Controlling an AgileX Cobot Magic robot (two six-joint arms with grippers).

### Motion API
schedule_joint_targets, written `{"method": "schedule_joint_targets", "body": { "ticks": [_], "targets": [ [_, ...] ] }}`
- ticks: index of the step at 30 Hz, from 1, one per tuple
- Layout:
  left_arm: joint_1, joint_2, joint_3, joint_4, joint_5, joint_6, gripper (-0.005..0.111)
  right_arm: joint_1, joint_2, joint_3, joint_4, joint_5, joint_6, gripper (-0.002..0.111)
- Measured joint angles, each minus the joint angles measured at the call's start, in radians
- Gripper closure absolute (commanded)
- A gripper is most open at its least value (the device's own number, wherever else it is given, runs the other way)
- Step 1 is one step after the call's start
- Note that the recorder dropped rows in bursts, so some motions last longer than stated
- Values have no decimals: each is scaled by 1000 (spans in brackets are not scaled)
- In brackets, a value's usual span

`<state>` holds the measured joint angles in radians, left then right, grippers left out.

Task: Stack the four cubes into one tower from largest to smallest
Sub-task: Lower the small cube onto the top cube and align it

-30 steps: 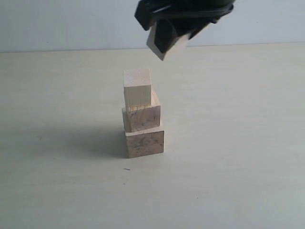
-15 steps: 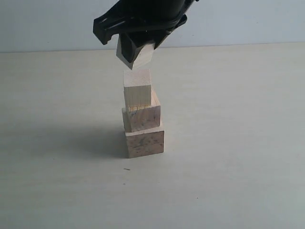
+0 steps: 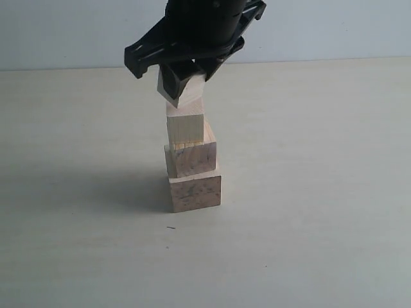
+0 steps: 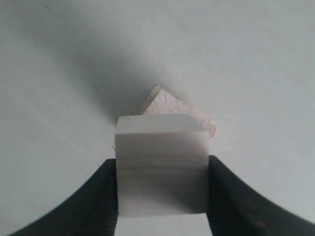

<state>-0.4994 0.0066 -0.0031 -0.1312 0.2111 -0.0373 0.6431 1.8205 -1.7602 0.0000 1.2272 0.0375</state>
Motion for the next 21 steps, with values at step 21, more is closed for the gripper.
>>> {"method": "schedule_joint_targets", "body": {
  "ticks": [21],
  "targets": [
    [0,0,0,0,0,0,107,0,-28,8,-48,0,0,106]
  ]
}}
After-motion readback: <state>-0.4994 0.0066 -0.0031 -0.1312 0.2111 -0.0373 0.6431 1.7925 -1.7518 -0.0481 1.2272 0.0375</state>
